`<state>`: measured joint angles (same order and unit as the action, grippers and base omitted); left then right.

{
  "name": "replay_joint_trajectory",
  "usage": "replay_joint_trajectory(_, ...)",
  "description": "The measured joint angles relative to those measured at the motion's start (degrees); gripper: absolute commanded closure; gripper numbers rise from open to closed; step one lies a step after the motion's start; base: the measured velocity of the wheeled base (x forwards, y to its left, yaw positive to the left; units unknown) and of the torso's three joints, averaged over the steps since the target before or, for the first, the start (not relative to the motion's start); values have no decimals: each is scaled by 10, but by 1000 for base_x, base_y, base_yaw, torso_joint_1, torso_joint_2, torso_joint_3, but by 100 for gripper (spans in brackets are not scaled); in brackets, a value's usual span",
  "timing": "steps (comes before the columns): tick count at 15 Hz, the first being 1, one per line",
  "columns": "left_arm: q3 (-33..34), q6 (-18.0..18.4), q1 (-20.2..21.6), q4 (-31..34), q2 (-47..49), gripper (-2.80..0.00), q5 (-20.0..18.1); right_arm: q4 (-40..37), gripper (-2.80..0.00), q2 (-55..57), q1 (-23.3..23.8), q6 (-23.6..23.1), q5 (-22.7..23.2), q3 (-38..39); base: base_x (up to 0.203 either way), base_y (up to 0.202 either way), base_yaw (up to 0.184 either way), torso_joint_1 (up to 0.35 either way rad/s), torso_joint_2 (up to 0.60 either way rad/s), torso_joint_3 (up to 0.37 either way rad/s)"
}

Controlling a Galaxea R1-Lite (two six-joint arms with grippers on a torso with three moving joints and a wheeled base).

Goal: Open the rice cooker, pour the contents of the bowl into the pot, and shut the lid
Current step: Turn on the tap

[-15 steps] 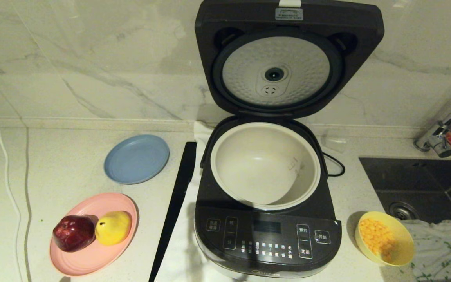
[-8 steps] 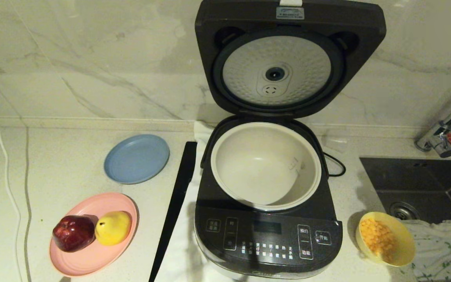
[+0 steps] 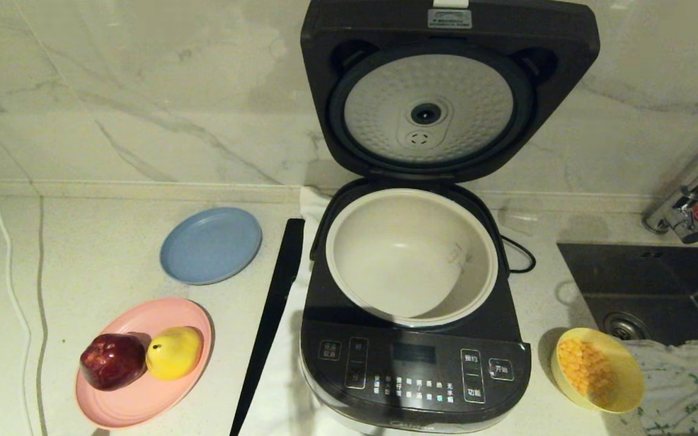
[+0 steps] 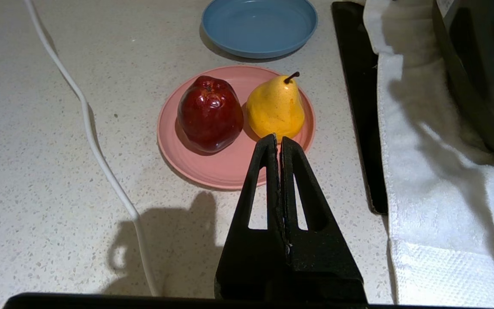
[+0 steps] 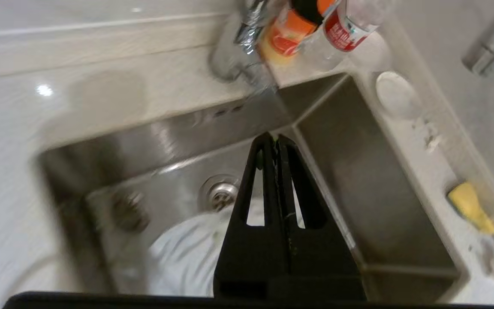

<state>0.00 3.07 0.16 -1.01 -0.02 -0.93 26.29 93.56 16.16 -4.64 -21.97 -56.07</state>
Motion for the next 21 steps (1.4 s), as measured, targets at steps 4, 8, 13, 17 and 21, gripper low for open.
replay_joint_trajectory(4, 0, 0, 0, 0, 0, 0, 0, 33, 0, 99, 16, -4, -5, -74, 0, 0, 0, 0, 0, 0)
replay_joint_trajectory(8, 0, 0, 0, 0, 0, 0, 0, 64, 0, 176, 27, -4, -2, -128, 0, 0, 0, 0, 0, 0)
replay_joint_trajectory(13, 0, 0, 0, 0, 0, 0, 0, 76, 0, 245, 27, -11, -2, -218, 0, 0, 0, 0, 0, 0)
replay_joint_trajectory(17, 0, 0, 0, 0, 0, 0, 0, 79, 0, 291, 26, -23, -4, -268, 0, 0, 0, 0, 0, 0)
replay_joint_trajectory(21, 0, 0, 0, 0, 0, 0, 0, 78, 0, 333, 24, -23, -5, -318, 0, 0, 0, 0, 0, 0)
